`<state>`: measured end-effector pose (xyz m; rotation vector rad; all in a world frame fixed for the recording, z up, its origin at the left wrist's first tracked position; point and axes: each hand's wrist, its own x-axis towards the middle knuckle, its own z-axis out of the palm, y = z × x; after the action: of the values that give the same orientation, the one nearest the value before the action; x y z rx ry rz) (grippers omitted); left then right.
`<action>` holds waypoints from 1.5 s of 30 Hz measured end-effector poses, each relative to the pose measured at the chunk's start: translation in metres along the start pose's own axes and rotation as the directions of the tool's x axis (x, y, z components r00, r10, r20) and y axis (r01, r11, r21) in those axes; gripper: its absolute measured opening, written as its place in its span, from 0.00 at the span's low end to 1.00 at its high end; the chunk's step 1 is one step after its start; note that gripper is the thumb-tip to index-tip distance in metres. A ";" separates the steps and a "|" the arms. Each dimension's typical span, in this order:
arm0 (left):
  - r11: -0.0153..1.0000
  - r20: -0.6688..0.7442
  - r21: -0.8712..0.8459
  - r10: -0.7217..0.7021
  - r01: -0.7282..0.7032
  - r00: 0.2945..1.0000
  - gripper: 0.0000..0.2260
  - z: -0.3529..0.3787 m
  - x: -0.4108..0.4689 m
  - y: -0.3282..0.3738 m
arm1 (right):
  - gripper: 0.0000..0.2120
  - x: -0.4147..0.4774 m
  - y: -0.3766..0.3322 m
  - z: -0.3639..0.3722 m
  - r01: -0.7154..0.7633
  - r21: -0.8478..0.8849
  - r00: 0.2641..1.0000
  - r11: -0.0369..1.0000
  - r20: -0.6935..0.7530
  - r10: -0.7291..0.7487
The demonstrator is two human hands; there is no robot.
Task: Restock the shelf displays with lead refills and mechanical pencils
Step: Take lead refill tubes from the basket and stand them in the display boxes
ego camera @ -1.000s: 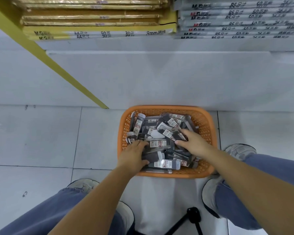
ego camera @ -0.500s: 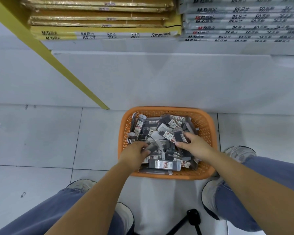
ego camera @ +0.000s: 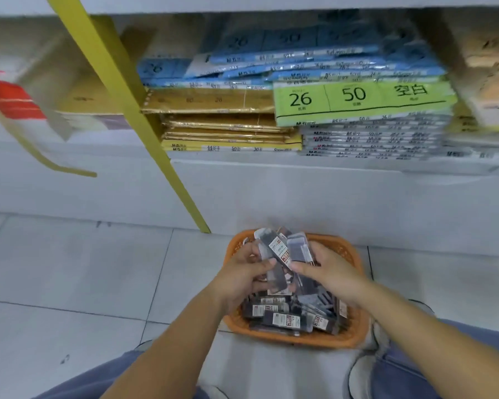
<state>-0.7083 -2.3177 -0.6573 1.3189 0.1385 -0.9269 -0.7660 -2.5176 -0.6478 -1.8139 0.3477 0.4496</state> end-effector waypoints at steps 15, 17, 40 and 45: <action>0.863 0.006 0.001 0.505 -0.505 0.863 0.16 0.062 -0.110 0.175 | 0.13 -0.075 -0.201 -0.035 0.382 0.098 0.923 0.919 0.013 -0.385; 0.838 -0.013 -0.006 0.545 -0.546 0.838 0.15 0.065 -0.117 0.194 | 0.10 -0.083 -0.223 -0.040 0.430 0.105 0.903 0.897 -0.038 -0.429; 0.810 0.013 0.024 0.586 -0.586 0.810 0.20 0.044 -0.129 0.233 | 0.13 -0.081 -0.265 -0.079 0.535 0.008 0.820 0.845 -0.244 -0.517; 0.792 -0.052 0.183 0.599 -0.582 0.799 0.13 0.039 -0.130 0.236 | 0.16 -0.084 -0.271 -0.083 0.518 -0.176 0.814 0.837 -0.200 -0.546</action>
<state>-0.6562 -2.2958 -0.3914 1.4380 -0.2671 -0.3290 -0.7060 -2.5207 -0.3584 -1.9844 -0.0375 -0.1565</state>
